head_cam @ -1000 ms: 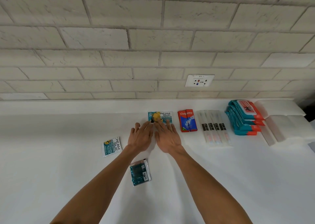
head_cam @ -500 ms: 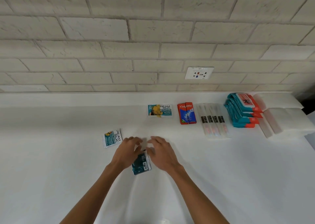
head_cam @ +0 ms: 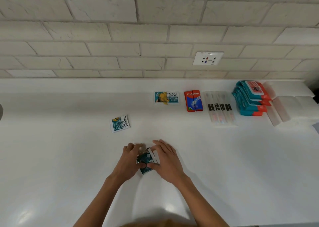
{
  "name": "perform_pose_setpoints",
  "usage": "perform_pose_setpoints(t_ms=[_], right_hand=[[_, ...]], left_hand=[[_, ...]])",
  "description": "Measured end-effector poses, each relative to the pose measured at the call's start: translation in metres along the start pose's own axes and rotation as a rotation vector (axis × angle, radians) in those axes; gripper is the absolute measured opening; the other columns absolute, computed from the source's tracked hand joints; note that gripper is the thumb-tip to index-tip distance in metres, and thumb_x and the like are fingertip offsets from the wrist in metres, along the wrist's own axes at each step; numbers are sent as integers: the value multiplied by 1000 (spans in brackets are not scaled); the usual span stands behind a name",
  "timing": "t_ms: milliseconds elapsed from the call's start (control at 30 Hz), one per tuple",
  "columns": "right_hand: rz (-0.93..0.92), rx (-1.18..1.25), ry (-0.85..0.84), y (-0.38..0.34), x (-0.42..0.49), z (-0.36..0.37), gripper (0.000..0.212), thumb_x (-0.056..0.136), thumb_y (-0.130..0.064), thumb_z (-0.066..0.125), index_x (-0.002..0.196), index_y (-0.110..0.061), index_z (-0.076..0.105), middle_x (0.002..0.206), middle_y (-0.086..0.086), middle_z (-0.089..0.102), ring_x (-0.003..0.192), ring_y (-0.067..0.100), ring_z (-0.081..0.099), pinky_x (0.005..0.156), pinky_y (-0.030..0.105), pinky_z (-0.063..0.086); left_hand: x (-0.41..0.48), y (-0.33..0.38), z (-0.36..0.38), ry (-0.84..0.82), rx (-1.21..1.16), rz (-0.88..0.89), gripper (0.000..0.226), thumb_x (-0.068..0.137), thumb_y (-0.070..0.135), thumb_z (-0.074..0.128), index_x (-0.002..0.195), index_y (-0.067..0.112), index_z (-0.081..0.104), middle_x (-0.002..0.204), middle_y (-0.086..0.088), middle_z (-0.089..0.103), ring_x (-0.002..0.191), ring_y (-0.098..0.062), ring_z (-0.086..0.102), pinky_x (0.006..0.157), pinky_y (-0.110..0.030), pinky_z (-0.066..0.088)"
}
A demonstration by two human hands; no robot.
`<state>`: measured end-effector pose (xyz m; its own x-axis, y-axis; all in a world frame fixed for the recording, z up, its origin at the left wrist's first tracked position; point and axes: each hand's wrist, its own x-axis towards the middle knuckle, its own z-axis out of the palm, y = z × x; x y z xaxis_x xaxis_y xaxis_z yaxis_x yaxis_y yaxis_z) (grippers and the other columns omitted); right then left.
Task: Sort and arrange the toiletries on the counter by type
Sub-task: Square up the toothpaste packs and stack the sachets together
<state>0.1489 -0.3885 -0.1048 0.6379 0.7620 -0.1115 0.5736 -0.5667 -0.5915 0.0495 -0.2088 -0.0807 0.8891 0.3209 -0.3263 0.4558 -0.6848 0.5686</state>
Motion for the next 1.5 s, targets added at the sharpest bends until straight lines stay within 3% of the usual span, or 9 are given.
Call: perform_pose_setpoints(t_ms=[200,367,533,667,767,967,1100,1367,1500], right_hand=[[130,176,15,-11,-27,-3,44,95,-27,76,130,-36,51,115,-28,59,120,12,57,102,35,50],[197,285,128,-5,-38,-8,20,99,-30,73,110,-41,61,91,-21,63,92,6,59,80,36,57],[179,329,441,3,-43,-20,34,89,-6,83,101,-37,74,102,-25,72,98,8,63,78,32,58],[130,301,593,7,-43,-28,37,82,4,87,97,-29,78,114,-24,73,105,11,65,82,34,59],[86,301,617,7,-44,-28,36,81,7,86,96,-26,79,119,-18,73,110,11,66,87,36,60],[58,363,607,3,-45,-31,34,82,12,84,97,-19,81,135,-8,66,126,7,65,100,27,58],[130,429,546,0,-42,-38,41,85,8,81,105,-28,83,140,-10,64,127,4,64,96,19,58],[313,717,316,-9,-38,-54,28,98,-18,79,119,-31,67,95,-14,81,89,7,78,78,20,60],[304,665,148,-10,-34,-55,17,94,-20,84,108,-26,76,87,-10,81,81,10,78,79,27,62]], left_hand=[[-8,12,3,17,-54,52,30,76,17,85,91,27,61,87,11,57,83,-14,54,72,-29,40],[-12,21,0,141,-173,113,24,80,15,85,89,32,72,88,14,62,79,-6,61,70,-23,48],[-16,38,-10,205,-516,41,30,89,0,74,91,30,78,103,10,73,91,-10,73,79,-24,59],[-20,54,-17,31,-978,-109,32,107,0,44,103,6,76,109,-11,76,105,-28,73,94,-39,59],[-22,63,-16,-16,-1103,-160,28,109,9,45,111,1,72,110,-14,76,105,-31,73,92,-39,60],[-16,55,-1,125,-991,-166,23,94,7,74,111,22,74,98,-22,71,93,-30,75,83,-43,64],[-13,52,-3,187,-905,-169,22,90,11,79,106,26,75,94,-11,74,90,-26,75,78,-45,65],[6,49,-30,11,-365,124,24,91,20,78,101,41,75,77,3,69,76,-14,70,73,-29,59],[17,61,-40,-3,-333,153,30,88,17,80,110,38,72,82,11,74,80,-7,71,77,-21,57]])
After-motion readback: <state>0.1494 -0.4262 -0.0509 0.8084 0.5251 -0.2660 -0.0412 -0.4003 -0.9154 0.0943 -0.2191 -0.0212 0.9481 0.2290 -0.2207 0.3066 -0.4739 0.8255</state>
